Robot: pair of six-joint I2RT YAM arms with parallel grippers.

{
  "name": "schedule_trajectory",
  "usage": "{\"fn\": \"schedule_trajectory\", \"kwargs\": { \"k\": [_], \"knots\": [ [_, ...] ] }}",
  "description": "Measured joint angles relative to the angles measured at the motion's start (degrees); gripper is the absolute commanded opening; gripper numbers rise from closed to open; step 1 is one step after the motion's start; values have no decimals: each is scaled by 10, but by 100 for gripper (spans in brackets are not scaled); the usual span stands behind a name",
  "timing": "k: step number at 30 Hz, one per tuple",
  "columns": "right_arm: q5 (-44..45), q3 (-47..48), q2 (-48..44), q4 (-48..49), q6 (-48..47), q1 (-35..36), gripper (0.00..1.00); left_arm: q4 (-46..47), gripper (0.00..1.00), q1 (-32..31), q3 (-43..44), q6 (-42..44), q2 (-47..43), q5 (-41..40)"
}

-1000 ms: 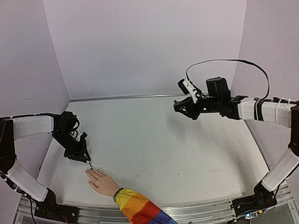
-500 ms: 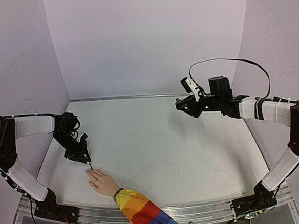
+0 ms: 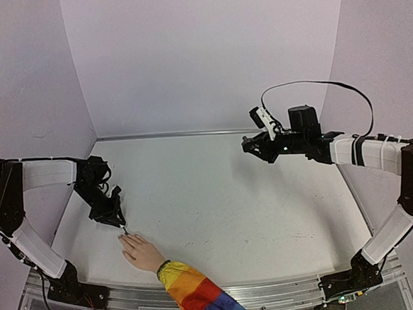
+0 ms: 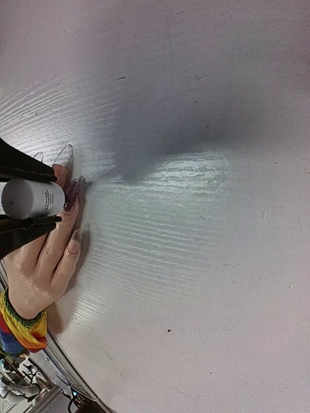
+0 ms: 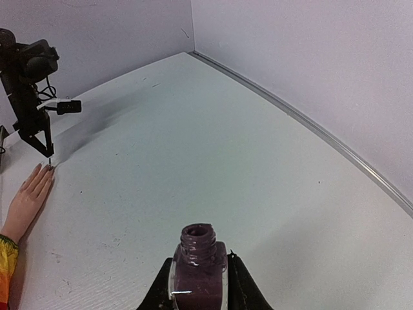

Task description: Paint the nails

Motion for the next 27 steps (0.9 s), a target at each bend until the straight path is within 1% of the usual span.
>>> {"fn": "schedule_trajectory", "kwargs": {
  "k": [27],
  "knots": [
    [-2,1,0,0,4,0,0,0,0,0,0,0,13,-14]
  ]
}}
